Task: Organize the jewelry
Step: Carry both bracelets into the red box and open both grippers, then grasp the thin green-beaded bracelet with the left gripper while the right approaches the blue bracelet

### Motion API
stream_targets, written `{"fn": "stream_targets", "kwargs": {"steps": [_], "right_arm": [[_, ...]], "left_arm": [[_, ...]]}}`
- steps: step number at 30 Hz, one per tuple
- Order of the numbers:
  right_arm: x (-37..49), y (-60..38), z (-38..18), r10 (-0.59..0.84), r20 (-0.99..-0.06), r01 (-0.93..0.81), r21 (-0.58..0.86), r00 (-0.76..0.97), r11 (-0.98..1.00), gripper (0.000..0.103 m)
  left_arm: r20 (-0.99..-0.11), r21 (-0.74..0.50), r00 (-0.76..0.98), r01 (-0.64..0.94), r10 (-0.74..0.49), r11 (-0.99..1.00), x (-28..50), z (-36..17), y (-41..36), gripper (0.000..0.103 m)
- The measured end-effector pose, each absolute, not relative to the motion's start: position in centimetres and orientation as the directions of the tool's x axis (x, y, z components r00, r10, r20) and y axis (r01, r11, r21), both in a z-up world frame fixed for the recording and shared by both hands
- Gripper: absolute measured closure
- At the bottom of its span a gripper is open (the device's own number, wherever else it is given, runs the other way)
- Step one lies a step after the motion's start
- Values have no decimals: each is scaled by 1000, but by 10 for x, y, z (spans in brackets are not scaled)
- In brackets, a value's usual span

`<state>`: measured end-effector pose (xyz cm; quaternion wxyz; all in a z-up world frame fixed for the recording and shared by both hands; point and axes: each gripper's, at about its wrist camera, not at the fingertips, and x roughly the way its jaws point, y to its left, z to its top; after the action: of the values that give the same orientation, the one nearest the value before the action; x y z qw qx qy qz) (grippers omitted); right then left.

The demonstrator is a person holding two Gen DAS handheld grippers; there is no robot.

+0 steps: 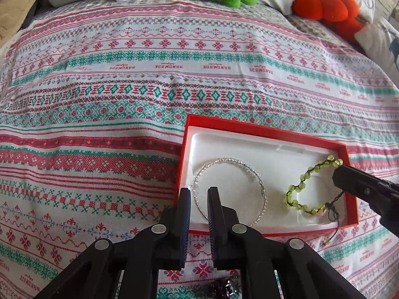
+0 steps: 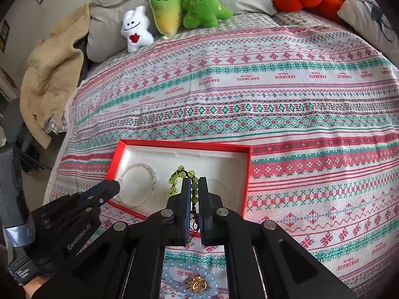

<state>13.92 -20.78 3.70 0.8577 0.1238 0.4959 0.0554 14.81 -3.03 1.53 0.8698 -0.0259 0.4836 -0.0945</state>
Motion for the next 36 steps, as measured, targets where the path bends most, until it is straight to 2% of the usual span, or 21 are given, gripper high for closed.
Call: {"fn": "stream_targets", "kwargs": {"steps": [6,8,9,10,11,14,19,21,24,29,36], "right_arm": [[146,-216,33,197,-841,30,245,503,969,96],[145,-218,33,206,-847,31,253,490,967,96],[143,-219,34,210,-848,31,257,486,966,94],[141,-220,36,215,-848,31,262,484,965,92],[139,-220,38,219,-847,31,267,484,963,86],[129,-222,46,231,-840,23,277,491,961,71],[109,-224,60,235,-827,4,276,510,961,52],[100,-227,63,239,-824,10,285,514,959,41],[89,-230,63,227,-833,14,271,505,963,34],[70,-232,58,177,-861,20,212,476,977,28],[51,-231,42,142,-910,46,174,389,984,27]], "left_arm": [[-833,-128,517,167,-198,978,140,22,-33,71],[-834,-136,509,182,-212,974,135,24,-35,59],[-836,-134,506,187,-213,973,134,25,-36,57],[-840,-119,506,184,-198,976,131,25,-38,48],[-841,-100,511,178,-179,979,128,26,-38,40],[-838,-95,517,179,-175,979,121,30,-36,30],[-851,-106,497,152,-169,983,110,32,-28,19],[-858,-117,483,141,-172,983,106,31,-24,17],[-870,-130,461,133,-177,983,101,28,-21,13],[-885,-118,433,143,-169,983,91,23,-18,11],[-906,-95,397,154,-149,984,79,11,-10,11]]}}
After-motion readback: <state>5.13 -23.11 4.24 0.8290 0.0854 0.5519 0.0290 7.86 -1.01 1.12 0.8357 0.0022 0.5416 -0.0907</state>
